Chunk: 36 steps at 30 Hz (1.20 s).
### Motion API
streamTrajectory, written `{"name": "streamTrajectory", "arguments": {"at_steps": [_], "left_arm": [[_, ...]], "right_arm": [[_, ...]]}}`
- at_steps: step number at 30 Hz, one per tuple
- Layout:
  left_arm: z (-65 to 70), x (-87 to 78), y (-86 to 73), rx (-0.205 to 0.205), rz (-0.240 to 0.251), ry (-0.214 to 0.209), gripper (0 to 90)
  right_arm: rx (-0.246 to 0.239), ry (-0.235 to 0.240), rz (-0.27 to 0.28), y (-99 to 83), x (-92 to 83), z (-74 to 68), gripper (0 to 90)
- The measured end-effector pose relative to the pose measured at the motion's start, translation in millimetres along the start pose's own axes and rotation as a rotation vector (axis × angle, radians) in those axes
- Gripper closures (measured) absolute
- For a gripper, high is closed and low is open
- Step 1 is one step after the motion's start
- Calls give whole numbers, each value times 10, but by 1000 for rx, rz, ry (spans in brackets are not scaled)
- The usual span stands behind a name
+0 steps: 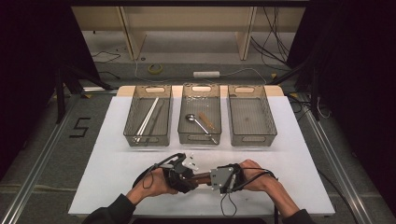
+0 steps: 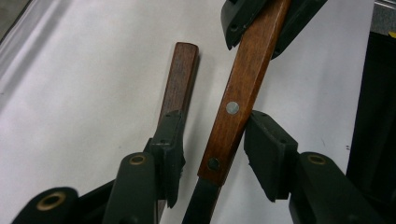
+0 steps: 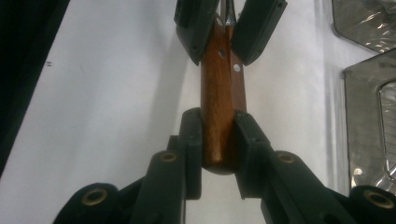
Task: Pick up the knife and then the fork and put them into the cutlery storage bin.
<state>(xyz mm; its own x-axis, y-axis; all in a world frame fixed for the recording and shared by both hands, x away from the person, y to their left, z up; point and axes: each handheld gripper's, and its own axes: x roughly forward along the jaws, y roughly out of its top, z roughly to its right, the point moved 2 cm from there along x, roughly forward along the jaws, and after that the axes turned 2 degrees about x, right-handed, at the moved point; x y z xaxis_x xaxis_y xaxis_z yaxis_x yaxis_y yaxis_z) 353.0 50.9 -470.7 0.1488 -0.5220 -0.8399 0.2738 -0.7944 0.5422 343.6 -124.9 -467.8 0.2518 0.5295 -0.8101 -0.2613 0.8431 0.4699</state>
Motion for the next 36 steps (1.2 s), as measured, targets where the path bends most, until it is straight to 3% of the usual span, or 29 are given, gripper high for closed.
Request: {"name": "streamTrajectory", "arguments": {"at_steps": [10, 15, 26, 30, 36], "left_arm": [[24, -66, 21, 31, 17, -4, 523], [44, -159, 52, 34, 50, -2, 471], [2, -465, 85, -10, 192, 63, 388], [14, -652, 90, -43, 296, 90, 376], [-23, -842, -2, -113, 401, 147, 315]], "right_arm": [[41, 37, 18, -5, -60, 10, 765], [62, 40, 31, -20, -99, 39, 766], [144, 34, 92, -134, -238, 155, 767], [202, 9, 104, -187, -277, 214, 767], [307, -46, 135, -320, -369, 349, 767]]}}
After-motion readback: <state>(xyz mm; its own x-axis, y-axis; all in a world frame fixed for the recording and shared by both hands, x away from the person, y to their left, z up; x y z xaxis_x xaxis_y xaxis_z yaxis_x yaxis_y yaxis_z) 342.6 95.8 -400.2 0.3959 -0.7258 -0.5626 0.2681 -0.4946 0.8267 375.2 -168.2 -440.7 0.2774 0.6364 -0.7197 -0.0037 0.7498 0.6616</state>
